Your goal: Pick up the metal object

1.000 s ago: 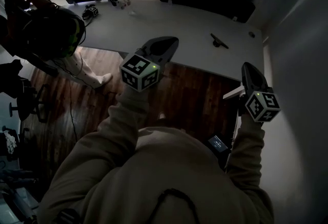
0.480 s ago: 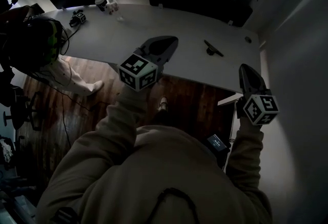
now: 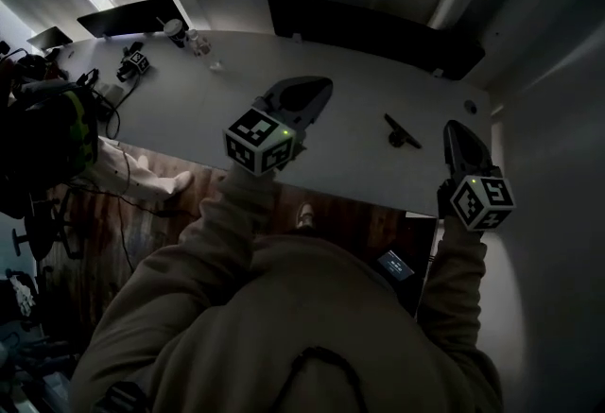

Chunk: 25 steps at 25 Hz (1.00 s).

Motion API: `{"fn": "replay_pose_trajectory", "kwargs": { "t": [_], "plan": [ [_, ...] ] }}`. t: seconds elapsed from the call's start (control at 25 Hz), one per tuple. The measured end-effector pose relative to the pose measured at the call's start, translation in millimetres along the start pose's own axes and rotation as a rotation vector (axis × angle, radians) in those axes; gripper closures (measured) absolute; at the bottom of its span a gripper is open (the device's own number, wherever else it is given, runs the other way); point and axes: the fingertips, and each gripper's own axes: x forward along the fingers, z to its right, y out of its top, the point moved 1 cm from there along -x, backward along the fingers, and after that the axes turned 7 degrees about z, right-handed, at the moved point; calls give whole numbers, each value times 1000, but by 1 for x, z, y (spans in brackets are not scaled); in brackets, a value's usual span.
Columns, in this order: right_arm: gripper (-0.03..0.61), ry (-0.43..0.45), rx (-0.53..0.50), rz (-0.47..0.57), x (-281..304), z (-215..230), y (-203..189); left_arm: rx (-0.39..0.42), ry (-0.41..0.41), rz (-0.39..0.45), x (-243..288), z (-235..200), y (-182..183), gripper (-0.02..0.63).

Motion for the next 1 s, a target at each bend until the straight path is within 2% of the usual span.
{"fn": "replay_pose_trajectory", "kwargs": {
  "t": [0.12, 0.28, 0.48, 0.64, 0.84, 1.0],
  "plan": [
    [560, -28, 2, -3, 39, 16, 1, 15, -18, -6, 24, -34, 0, 614],
    [560, -82, -17, 4, 64, 38, 3, 6, -9, -16, 53, -73, -8, 614],
    [560, -143, -8, 24, 72, 71, 13, 19, 14, -36, 75, -91, -18, 614],
    [560, -129, -26, 9, 84, 84, 21, -6, 38, -42, 90, -98, -18, 614],
    [560, -114, -30, -7, 103, 96, 29, 9, 9, -48, 113, -93, -12, 614],
    [560, -96, -38, -21, 119, 100, 26, 4, 17, -60, 119, -102, -17, 614]
  ]
}}
